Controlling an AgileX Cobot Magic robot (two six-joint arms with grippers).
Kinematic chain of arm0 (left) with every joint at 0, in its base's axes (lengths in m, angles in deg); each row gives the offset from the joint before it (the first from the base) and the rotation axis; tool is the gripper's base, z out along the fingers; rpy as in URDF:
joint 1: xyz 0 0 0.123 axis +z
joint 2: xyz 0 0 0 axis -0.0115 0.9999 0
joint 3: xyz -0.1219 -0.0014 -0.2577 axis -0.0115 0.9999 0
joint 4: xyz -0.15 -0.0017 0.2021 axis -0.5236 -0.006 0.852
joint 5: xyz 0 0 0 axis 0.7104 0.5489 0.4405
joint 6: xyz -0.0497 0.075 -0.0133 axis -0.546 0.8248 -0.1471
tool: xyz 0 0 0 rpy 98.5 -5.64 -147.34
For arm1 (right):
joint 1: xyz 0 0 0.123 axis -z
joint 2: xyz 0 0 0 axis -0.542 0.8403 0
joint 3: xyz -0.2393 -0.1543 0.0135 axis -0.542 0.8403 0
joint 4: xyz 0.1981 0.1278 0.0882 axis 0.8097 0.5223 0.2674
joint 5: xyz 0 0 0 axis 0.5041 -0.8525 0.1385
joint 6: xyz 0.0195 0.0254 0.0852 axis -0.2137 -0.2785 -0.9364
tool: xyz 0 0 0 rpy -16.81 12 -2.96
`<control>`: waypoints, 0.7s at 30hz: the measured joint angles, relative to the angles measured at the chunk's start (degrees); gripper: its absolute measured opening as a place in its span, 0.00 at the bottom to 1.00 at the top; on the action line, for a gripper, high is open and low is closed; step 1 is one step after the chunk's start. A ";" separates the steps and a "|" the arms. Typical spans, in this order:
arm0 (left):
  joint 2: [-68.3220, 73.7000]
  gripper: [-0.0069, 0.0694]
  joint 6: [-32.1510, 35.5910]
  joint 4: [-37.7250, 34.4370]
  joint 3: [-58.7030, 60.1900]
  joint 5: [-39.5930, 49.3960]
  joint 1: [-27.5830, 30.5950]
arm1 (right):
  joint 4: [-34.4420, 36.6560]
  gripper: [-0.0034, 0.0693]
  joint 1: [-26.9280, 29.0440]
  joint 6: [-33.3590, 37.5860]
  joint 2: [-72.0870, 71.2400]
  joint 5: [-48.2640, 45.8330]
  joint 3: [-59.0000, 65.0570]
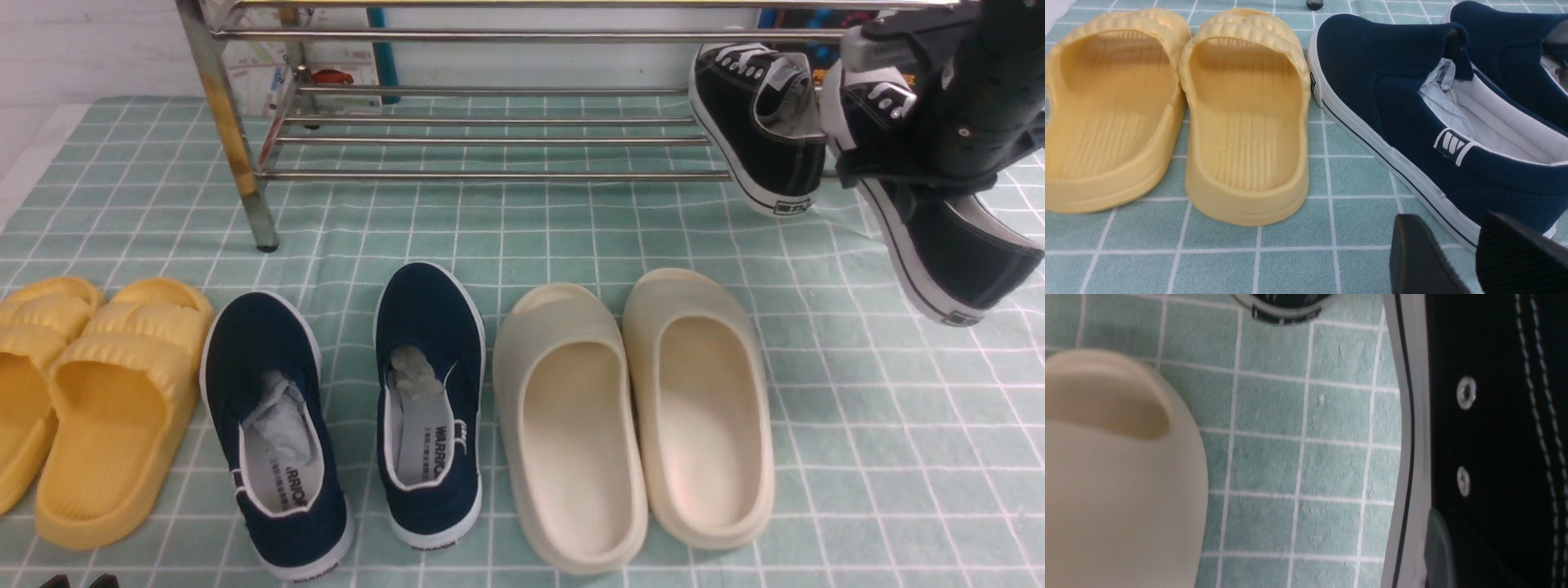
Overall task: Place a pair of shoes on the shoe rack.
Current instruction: Use the right arm to put a shoe into the shoe rack
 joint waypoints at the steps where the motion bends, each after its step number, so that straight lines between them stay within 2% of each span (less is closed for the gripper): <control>1: 0.00 0.40 0.00 0.00 0.00 0.00 0.00 | -0.38 0.12 0.00 0.00 1.68 -0.62 -2.17; 11: 0.00 0.40 0.00 0.00 0.00 0.00 0.00 | -2.43 0.12 0.00 0.00 14.14 -7.96 -21.79; 17: 0.00 0.40 0.00 0.00 0.00 0.00 0.00 | -5.60 0.12 0.00 0.13 19.86 -7.73 -29.39; 21: 0.00 0.40 0.00 0.00 0.00 0.00 0.00 | -6.29 0.12 0.00 -0.67 22.36 -5.97 -30.10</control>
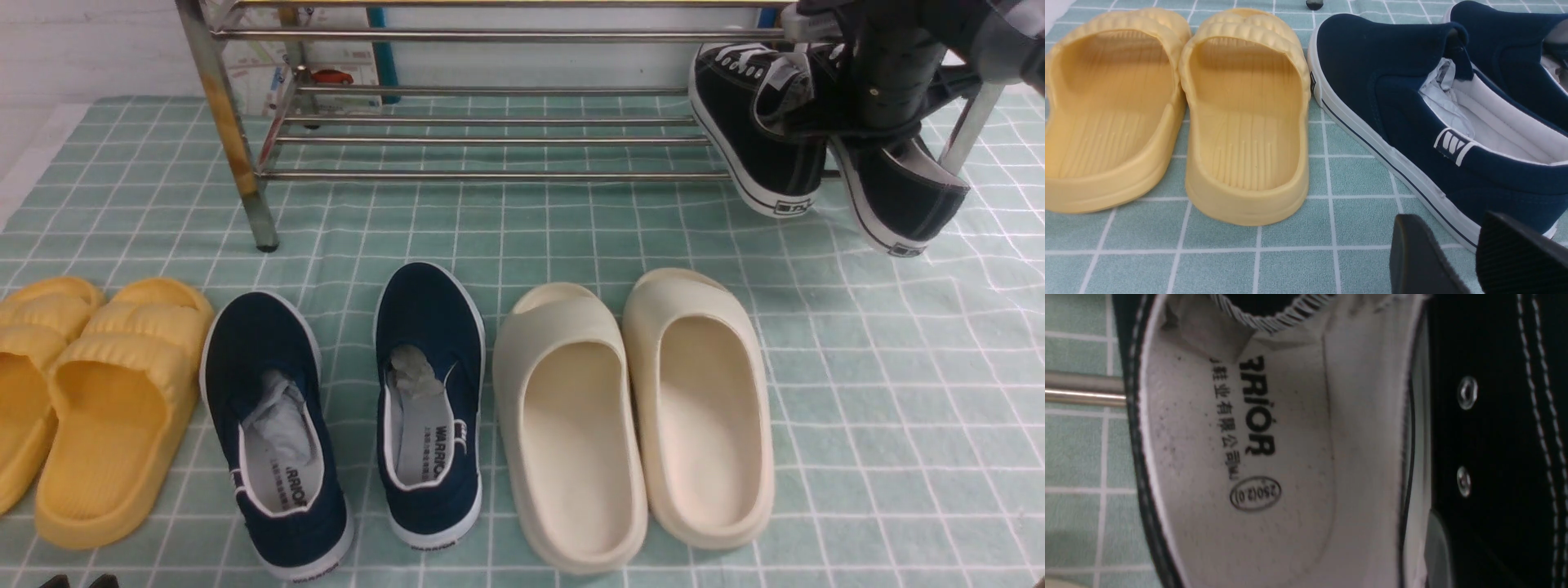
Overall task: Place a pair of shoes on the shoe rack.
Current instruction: Use the right arm to put a shoe into the shoe rack
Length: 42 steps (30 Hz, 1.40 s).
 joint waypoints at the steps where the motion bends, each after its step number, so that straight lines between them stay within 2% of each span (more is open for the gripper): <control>1: 0.00 0.40 0.00 0.00 0.00 0.00 0.00 | -0.01 0.12 0.00 -0.09 0.30 0.41 0.00; 16: 0.00 0.40 0.00 0.00 0.00 0.00 0.00 | -1.90 0.12 0.00 -1.78 1.10 8.65 0.00; 18: 0.00 0.40 0.00 0.00 0.00 0.00 0.00 | -1.04 0.13 0.00 -1.83 1.10 8.65 0.00; 21: 0.00 0.40 0.00 0.00 0.00 0.00 0.00 | -0.44 0.20 0.00 -1.76 1.10 8.65 0.00; 24: 0.00 0.40 0.00 0.00 0.00 0.00 0.00 | -0.35 0.39 0.11 -0.69 1.05 8.86 -0.37; 25: 0.00 0.40 0.00 0.00 0.00 0.00 0.00 | -0.29 0.49 0.11 -0.68 0.78 8.81 -0.48; 27: 0.00 0.40 0.00 0.00 0.00 0.00 0.00 | 0.22 0.60 0.11 -0.51 0.21 8.68 -0.55; 29: 0.00 0.40 0.00 0.00 0.00 0.00 0.00 | 0.69 0.66 0.11 -0.38 -0.42 8.50 -0.55; 30: 0.00 0.40 0.00 0.00 0.00 0.00 0.00 | 1.86 0.76 0.11 0.37 -1.42 7.68 -0.55; 33: 0.00 0.40 0.00 0.00 0.00 0.00 0.00 | 4.04 0.82 0.11 1.50 -3.28 6.58 -0.55; 38: 0.00 0.40 0.00 0.00 0.00 0.00 0.00 | 9.25 0.81 0.04 5.58 -7.37 3.40 -0.47; 42: 0.00 0.40 0.00 0.00 0.00 0.00 0.00 | 10.85 0.65 0.04 8.89 -14.79 2.85 5.43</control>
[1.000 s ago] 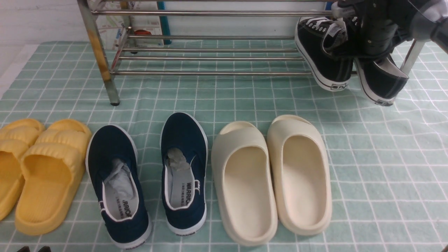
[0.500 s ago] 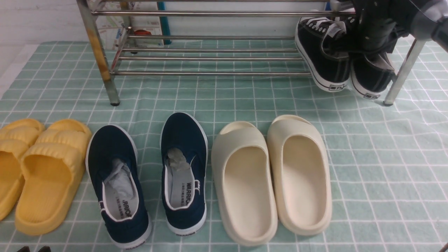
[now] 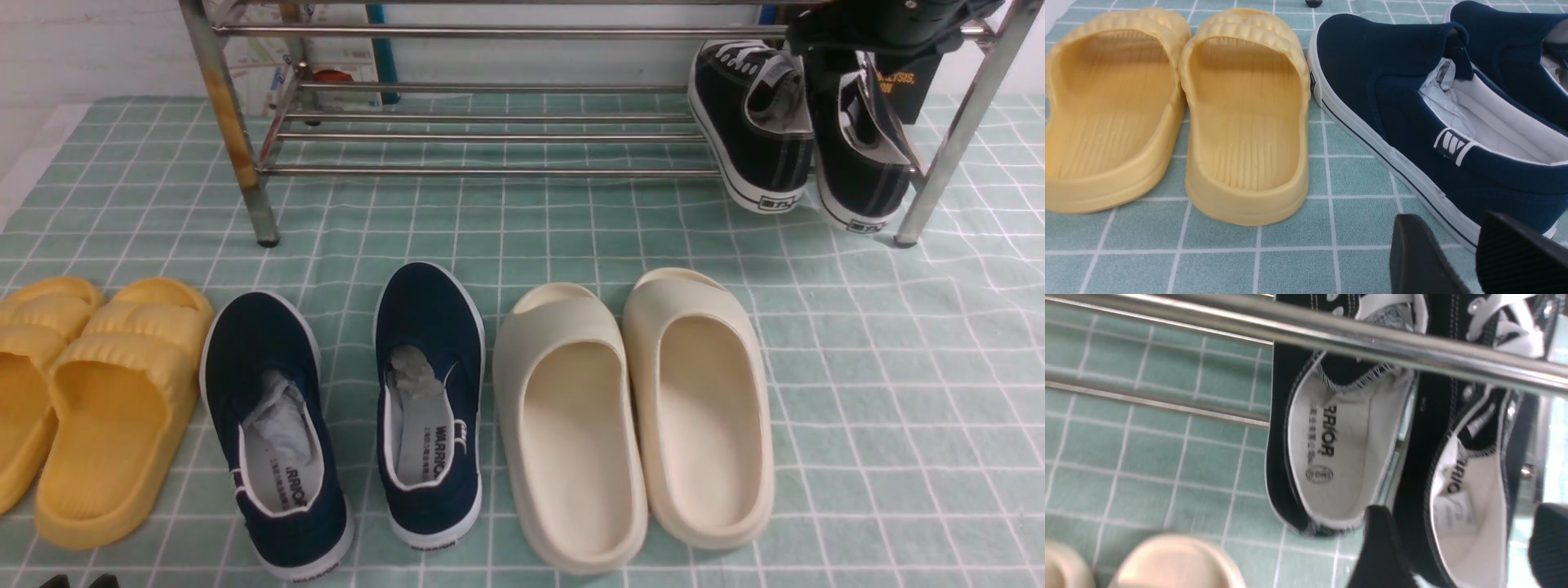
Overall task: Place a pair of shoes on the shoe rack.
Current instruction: Use the right arm to put a shoe into the shoe rack
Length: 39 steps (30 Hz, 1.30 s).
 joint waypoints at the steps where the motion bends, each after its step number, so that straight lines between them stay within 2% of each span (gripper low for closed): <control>1: 0.00 0.40 0.00 0.00 0.00 0.00 0.00 | -0.23 0.62 0.08 0.23 -1.46 0.00 1.28; 4: 0.00 0.40 0.00 0.00 0.00 0.00 0.00 | -2.10 0.56 1.09 0.21 -5.65 0.39 7.86; 7: 0.00 0.40 0.00 0.00 0.00 0.00 0.00 | -3.88 0.55 3.91 -1.50 -8.29 1.05 15.68; 12: 0.00 0.40 0.00 0.00 0.00 0.00 0.00 | -1.30 0.53 6.93 -1.85 -8.16 3.79 24.68; 16: 0.00 0.40 0.00 0.00 0.00 0.00 0.00 | 2.55 0.33 7.29 -0.94 -7.42 8.02 31.79; 18: 0.00 0.40 0.00 0.00 0.00 0.00 0.00 | 3.43 0.23 7.34 -0.71 -6.81 10.45 33.22; 20: 0.00 0.40 0.00 0.00 0.00 0.00 0.00 | 4.67 0.09 7.31 -0.34 -5.31 13.75 34.00; 21: 0.00 0.40 0.00 0.00 0.00 0.00 0.00 | 4.89 0.05 7.31 -0.16 -4.92 15.06 34.08; 30: 0.00 0.40 0.00 0.00 0.00 0.00 0.00 | 2.06 0.04 7.35 0.51 -3.85 28.38 34.31; 39: 0.00 0.40 0.00 0.00 0.00 0.00 0.00 | -0.93 0.05 7.37 0.70 -3.37 30.01 34.68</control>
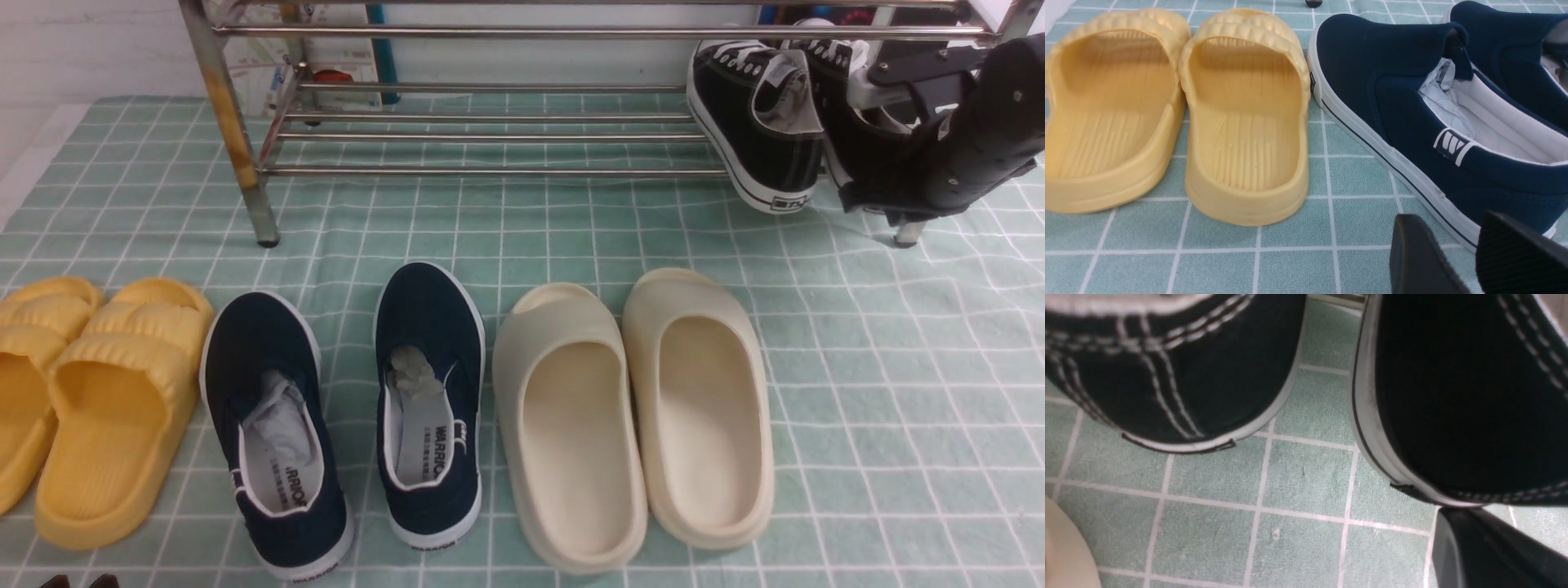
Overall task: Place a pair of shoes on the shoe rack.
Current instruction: Use the right arm to put a shoe into the shoe rack
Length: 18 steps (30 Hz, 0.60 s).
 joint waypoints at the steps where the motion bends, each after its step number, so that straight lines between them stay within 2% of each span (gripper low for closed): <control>1: 0.00 0.40 0.00 0.00 0.00 0.00 0.00 | 0.20 0.05 0.00 -0.22 0.00 0.19 0.06; 7: 0.00 0.40 0.00 0.00 0.00 0.00 0.00 | 2.48 0.07 -1.13 -0.81 0.00 0.43 0.17; 10: 0.00 0.40 0.00 0.00 0.00 0.00 0.00 | 2.26 0.11 -2.11 -0.64 0.00 0.31 0.17; 12: 0.00 0.40 0.00 0.00 0.00 0.00 0.00 | 1.70 0.21 -2.73 0.27 -0.18 -0.35 0.17; 14: 0.00 0.40 0.00 0.00 0.00 0.00 0.00 | 1.62 0.35 -3.13 0.50 -0.91 -1.13 0.09; 15: 0.00 0.40 0.00 0.00 0.00 0.00 0.00 | 1.62 0.37 -3.17 0.50 -1.02 -1.27 0.09; 17: 0.00 0.40 0.00 0.00 0.00 0.00 0.00 | 1.50 0.56 -3.35 0.57 -3.33 -4.10 0.02; 18: 0.00 0.40 0.00 0.00 0.00 0.00 0.00 | 1.44 0.59 -3.34 0.57 -4.06 -4.90 0.02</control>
